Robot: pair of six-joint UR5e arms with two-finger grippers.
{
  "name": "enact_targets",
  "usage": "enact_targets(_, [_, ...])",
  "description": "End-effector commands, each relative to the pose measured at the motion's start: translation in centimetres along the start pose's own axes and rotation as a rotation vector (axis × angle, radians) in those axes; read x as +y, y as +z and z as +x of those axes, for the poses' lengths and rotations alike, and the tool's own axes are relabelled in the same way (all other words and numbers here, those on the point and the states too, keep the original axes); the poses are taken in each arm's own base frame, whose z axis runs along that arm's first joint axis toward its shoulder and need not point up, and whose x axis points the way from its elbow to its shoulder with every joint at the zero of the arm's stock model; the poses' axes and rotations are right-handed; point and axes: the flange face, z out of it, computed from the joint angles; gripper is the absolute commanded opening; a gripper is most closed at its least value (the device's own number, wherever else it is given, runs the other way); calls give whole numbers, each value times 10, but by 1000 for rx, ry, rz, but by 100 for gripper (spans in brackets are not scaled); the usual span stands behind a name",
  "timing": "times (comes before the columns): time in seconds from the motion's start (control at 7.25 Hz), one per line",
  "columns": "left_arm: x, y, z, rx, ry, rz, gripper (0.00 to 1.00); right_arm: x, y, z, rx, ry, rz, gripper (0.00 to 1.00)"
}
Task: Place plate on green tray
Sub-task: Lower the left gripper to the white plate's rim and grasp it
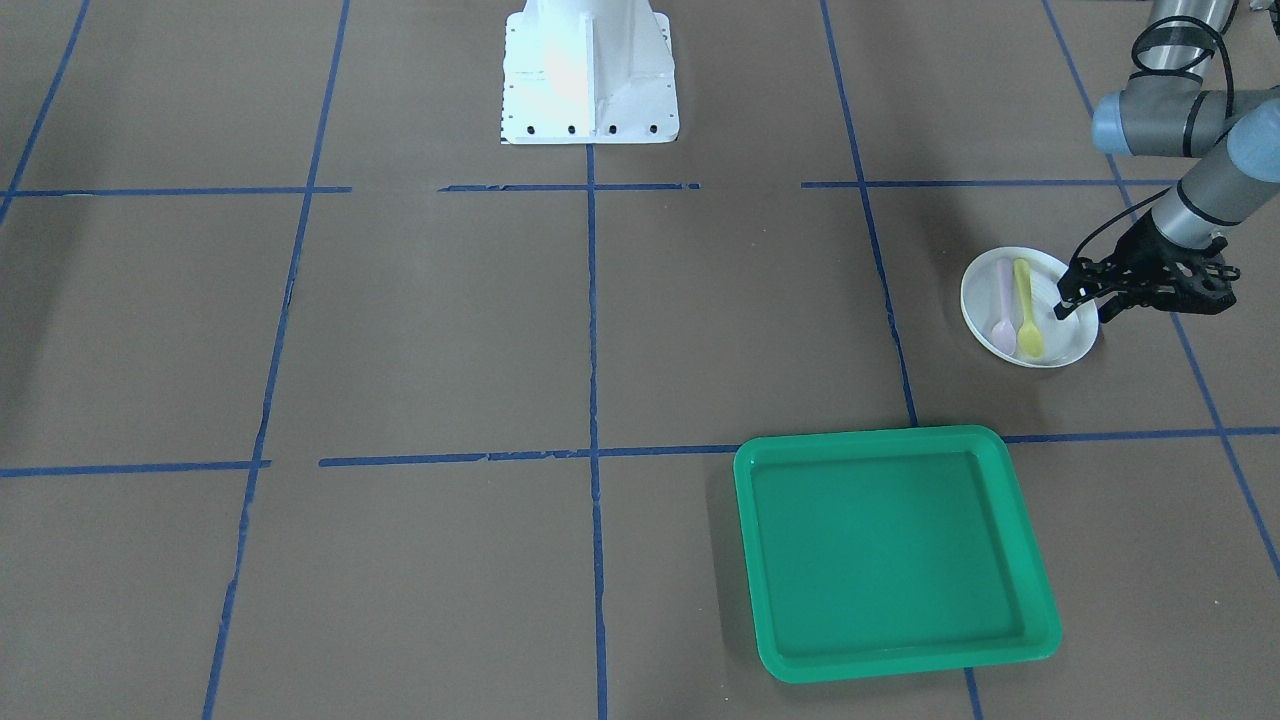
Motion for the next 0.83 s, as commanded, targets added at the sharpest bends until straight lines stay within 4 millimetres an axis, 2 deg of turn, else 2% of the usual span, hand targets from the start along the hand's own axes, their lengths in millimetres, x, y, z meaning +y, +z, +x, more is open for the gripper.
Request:
enact_targets(0.0, [7,-4,8,68,2,-67,0,0,0,0,-1,0,0,100])
enact_targets(0.28, [1,-19,22,101,15,-55,0,0,0,0,-1,0,0,100])
enact_targets(0.41, [-10,-40,16,163,-12,-65,0,0,0,0,0,0,0,100])
enact_targets(0.55, [-29,-68,23,226,-11,-44,0,0,0,0,-1,0,0,100])
enact_targets(0.69, [-54,-83,40,276,-7,-42,0,0,0,0,0,0,0,100])
